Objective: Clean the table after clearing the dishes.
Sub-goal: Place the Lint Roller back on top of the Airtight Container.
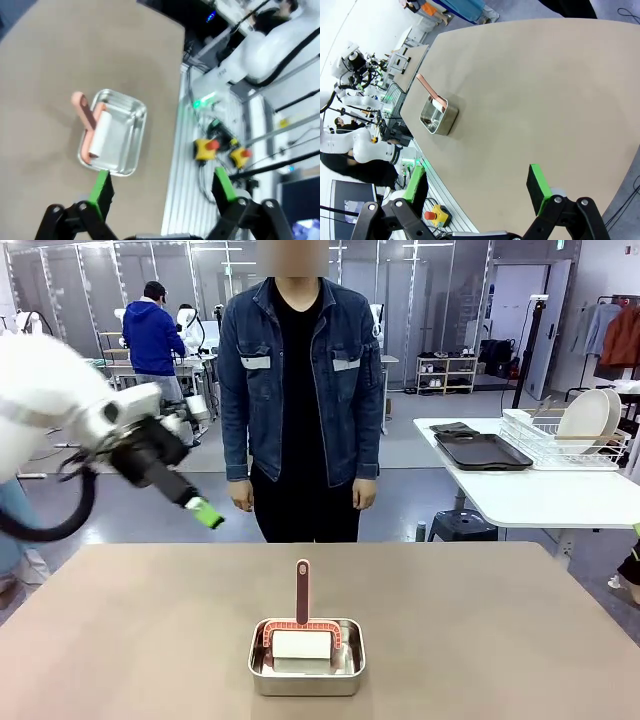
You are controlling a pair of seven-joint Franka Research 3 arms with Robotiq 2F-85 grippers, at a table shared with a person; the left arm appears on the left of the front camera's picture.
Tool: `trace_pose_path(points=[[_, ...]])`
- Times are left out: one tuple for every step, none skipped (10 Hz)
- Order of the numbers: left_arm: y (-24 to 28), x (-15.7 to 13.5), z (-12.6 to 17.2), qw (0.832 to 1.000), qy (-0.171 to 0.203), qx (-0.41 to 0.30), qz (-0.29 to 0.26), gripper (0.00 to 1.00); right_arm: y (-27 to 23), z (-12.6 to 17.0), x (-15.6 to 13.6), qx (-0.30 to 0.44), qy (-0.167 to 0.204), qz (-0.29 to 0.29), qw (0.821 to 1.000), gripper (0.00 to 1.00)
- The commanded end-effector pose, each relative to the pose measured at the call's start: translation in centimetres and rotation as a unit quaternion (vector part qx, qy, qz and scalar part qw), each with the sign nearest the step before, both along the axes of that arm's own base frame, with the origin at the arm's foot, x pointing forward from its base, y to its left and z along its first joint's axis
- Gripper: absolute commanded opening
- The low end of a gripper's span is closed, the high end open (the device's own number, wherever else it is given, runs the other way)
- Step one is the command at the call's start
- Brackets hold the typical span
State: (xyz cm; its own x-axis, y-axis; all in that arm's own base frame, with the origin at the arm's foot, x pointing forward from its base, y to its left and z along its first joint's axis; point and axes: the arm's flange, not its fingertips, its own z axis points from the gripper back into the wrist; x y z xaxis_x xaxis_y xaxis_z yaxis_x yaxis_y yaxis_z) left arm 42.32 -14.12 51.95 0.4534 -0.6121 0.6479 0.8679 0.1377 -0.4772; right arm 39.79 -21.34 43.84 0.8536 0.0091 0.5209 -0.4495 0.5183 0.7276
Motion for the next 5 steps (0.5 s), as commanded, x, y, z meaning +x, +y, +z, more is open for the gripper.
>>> trace_pose_path(points=[[5.0, -1.4, -3.1, 0.993, 0.065, -0.100, 0.011, 1.00, 0.3, 0.3, -0.3, -0.004, 0.011, -0.006, 1.000, 1.00], [7.7, -1.5, -4.7, 0.984, 0.108, -0.145, 0.006, 1.00, 0.3, 0.3, -0.3, -0.004, 0.011, -0.006, 1.000, 1.00], [10.4, -1.6, -6.0, 0.976, 0.128, -0.176, 0.022, 1.00, 0.3, 0.3, -0.3, -0.004, 0.011, -0.006, 1.000, 1.00], [13.4, -1.9, -7.3, 0.970, 0.148, -0.193, 0.026, 1.00, 0.3, 0.3, -0.3, -0.004, 0.011, -0.006, 1.000, 1.00], [17.0, -2.7, -8.8, 0.962, 0.172, -0.209, 0.019, 1.00, 0.3, 0.3, -0.3, -0.004, 0.011, -0.006, 1.000, 1.00]])
